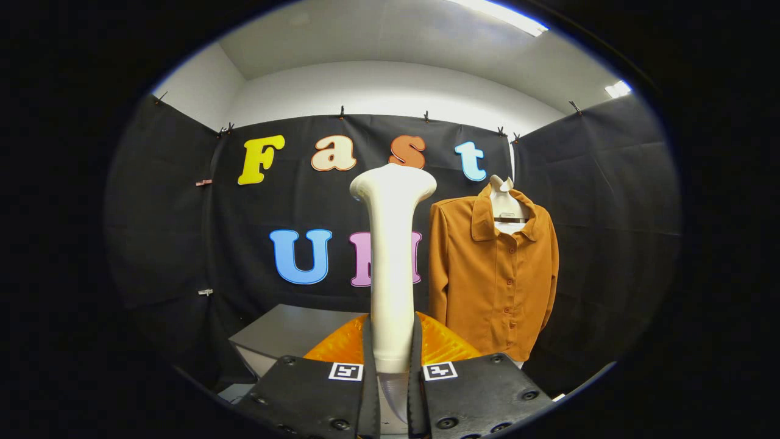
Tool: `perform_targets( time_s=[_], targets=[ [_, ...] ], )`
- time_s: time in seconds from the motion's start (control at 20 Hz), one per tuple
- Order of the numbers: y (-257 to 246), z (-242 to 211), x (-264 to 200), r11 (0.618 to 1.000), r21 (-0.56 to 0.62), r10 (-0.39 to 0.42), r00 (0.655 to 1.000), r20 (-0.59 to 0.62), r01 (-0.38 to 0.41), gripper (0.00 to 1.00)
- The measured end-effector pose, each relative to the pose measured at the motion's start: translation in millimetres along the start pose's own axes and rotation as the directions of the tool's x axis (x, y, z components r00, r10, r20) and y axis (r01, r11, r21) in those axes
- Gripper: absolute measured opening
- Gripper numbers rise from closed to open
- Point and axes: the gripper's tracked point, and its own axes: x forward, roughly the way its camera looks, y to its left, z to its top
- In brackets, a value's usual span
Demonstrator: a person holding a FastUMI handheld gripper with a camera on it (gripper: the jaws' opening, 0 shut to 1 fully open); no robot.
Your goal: Iron the clothes twice with a garment steamer, once on the left side and once on the right side.
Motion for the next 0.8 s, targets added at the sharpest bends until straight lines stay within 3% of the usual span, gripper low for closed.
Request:
perform_targets(
  time_s=[0.8],
  targets=[
    [-7.8, 6.8, 7.5, 1.000, -0.002, -0.014, 0.999, 0.037, 0.014, 0.21]
  ],
)
